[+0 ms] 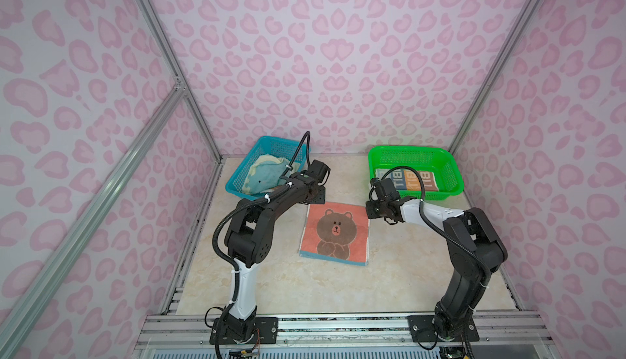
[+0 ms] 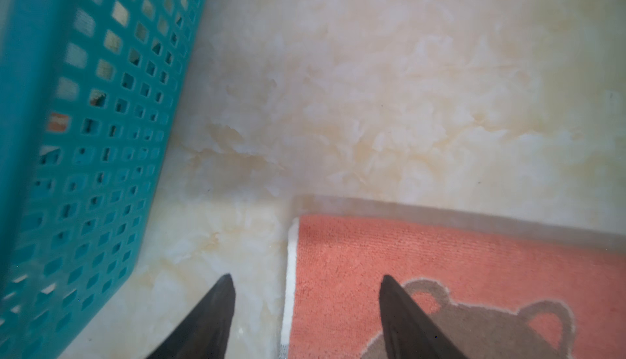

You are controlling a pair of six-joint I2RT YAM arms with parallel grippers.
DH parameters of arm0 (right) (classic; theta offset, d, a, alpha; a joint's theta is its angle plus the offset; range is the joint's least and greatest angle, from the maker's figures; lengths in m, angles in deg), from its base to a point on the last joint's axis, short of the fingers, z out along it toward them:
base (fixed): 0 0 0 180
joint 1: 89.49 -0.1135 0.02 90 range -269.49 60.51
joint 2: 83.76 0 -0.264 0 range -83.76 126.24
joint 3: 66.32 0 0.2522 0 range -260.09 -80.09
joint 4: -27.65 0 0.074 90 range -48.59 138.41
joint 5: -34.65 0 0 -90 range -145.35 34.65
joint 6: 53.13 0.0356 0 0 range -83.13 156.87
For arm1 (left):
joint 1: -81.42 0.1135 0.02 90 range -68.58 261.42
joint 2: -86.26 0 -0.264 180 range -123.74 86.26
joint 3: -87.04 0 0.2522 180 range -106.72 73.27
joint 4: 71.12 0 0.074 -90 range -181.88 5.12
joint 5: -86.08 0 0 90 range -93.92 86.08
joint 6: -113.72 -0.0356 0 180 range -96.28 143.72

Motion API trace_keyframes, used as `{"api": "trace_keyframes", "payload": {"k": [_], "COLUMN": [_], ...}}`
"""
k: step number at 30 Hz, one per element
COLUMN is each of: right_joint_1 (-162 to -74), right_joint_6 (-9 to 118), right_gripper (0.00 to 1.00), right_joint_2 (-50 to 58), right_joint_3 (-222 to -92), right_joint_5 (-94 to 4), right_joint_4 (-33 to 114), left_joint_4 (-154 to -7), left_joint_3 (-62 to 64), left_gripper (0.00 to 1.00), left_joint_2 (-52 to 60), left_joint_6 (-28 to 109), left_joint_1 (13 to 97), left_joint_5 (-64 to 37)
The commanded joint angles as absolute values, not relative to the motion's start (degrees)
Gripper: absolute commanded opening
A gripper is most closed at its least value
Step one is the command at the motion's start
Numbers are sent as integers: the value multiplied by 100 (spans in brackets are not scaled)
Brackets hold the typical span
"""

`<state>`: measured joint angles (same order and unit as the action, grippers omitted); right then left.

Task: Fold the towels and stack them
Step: 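Lower both grippers to the towel's far corners and pinch them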

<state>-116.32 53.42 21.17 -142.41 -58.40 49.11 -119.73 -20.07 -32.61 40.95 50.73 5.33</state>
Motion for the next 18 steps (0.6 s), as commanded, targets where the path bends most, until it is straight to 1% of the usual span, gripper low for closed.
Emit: {"api": "trace_keyframes", "payload": {"k": [1,10,18], "right_joint_1": [-11632,-11634,-11630], "right_joint_6": [5467,5559,5583], "right_gripper": [41,38,37], "right_joint_2": [2303,2719,2769], "right_joint_3": [-14284,-14425,-14294], "right_joint_5": [-5947,-6019,-6083], "right_joint_4": [4748,4619,4501], "left_joint_4": [-12031,-12017,-12112], "left_joint_3": [-2145,-2314,-2524], "left_gripper": [70,69,63], "left_joint_2": [-3407,-3740,-4177], "left_joint_6": [3996,3902,4005], "left_joint_1": [5084,5110,5110], "left_joint_5": [737,698,582]}}
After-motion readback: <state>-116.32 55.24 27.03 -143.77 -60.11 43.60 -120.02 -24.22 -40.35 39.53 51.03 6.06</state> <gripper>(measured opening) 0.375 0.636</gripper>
